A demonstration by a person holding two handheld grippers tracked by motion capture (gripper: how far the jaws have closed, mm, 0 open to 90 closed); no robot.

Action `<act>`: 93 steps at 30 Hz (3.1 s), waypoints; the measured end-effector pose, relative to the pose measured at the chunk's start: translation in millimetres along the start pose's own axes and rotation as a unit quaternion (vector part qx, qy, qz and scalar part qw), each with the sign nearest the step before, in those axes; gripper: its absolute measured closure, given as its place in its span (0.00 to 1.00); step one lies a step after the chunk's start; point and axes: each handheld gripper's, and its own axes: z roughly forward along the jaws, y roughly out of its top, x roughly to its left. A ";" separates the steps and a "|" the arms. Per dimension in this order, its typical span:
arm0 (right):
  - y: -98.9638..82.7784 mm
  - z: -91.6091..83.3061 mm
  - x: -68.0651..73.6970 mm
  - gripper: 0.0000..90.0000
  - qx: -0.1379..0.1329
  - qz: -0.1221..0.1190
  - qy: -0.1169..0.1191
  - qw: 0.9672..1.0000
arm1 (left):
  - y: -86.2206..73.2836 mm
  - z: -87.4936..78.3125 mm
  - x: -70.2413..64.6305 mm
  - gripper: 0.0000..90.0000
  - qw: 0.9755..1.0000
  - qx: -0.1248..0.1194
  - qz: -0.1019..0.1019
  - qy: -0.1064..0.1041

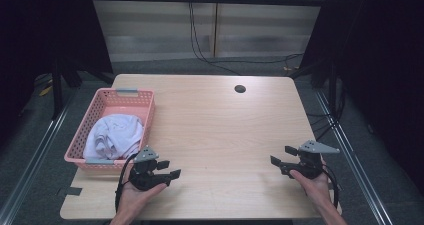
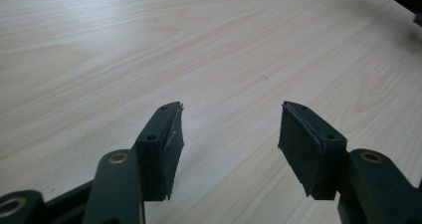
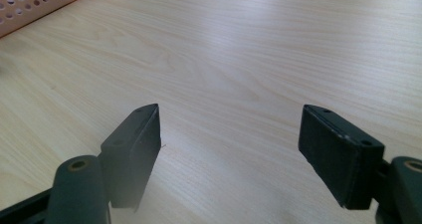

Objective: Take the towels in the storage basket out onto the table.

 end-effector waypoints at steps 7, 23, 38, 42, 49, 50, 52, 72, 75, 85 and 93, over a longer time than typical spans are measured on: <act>-0.5 -3.0 2.5 0.30 -0.004 -0.002 0.004 1.000 | 1.1 0.1 -5.2 0.42 1.000 0.007 0.002 -0.002; -0.1 -1.2 14.1 0.30 0.016 -0.011 0.039 0.999 | 21.8 -46.4 -2.5 0.42 0.998 -0.054 0.023 0.031; -0.2 0.0 17.3 0.27 0.022 -0.012 0.053 0.998 | 38.8 -87.6 33.1 0.35 0.995 -0.045 0.017 0.083; -0.2 0.5 17.1 0.27 0.023 -0.010 0.054 0.998 | 40.3 -94.3 42.3 0.30 0.995 -0.040 0.015 0.087; -0.6 1.6 19.0 0.26 0.026 -0.014 0.059 0.998 | 47.8 -106.5 67.0 0.23 0.993 -0.026 0.002 0.116; -0.5 1.7 19.2 0.26 0.027 -0.016 0.058 0.998 | 48.9 -107.9 70.7 0.24 0.992 -0.023 0.003 0.125; 0.0 2.1 19.6 0.24 0.024 -0.015 0.049 0.998 | 50.4 -111.1 81.4 0.25 0.992 -0.021 -0.006 0.126; -1.3 7.5 21.8 0.22 0.041 -0.016 0.055 0.998 | 53.9 -103.5 172.4 0.19 0.985 0.050 -0.040 0.161; -1.5 8.4 22.2 0.22 0.043 -0.019 0.057 0.997 | 58.3 -99.8 182.9 0.20 0.980 0.077 -0.054 0.173; -1.7 9.4 23.1 0.22 0.048 -0.025 0.061 0.997 | 55.2 -67.8 188.8 0.16 0.976 0.153 -0.063 0.144; -2.2 12.2 24.5 0.22 0.060 -0.031 0.069 0.995 | 56.5 -44.7 185.1 0.00 0.966 0.217 -0.051 0.131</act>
